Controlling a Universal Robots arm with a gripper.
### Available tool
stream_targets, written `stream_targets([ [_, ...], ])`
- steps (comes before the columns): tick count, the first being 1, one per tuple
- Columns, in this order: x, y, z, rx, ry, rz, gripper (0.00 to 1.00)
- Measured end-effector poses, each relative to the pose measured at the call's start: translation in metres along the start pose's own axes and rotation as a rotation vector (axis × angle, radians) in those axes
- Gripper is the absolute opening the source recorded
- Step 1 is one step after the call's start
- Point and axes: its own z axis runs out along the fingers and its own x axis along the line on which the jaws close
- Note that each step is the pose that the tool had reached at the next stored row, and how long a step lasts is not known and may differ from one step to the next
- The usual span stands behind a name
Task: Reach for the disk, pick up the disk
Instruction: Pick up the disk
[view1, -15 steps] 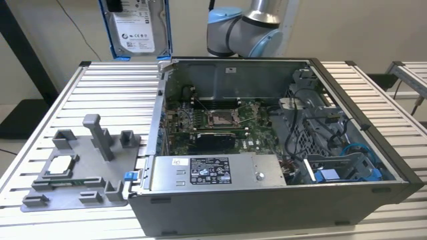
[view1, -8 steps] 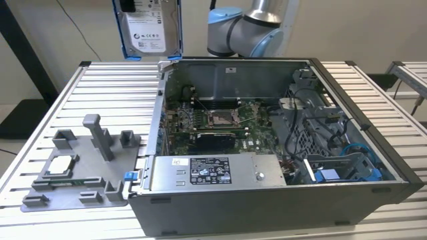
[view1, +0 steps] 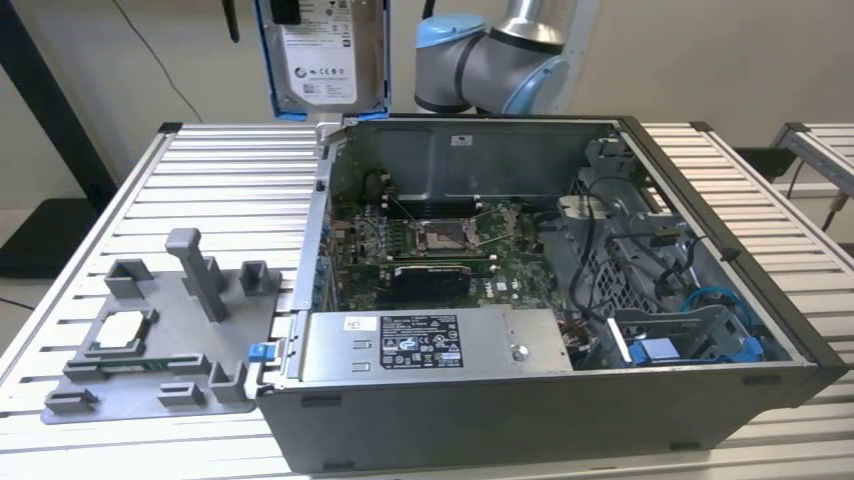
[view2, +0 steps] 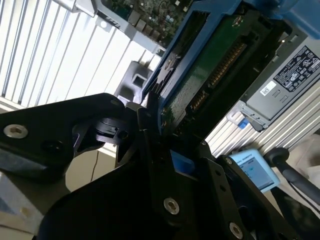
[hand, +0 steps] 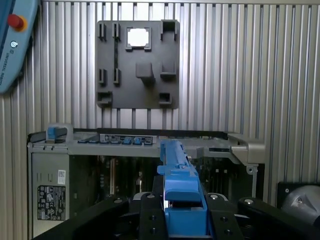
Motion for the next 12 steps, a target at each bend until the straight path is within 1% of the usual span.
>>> stream_targets([
  [12,-0.0001,-0.0361,-0.0006,-0.0009,0.0,0.0,0.0],
])
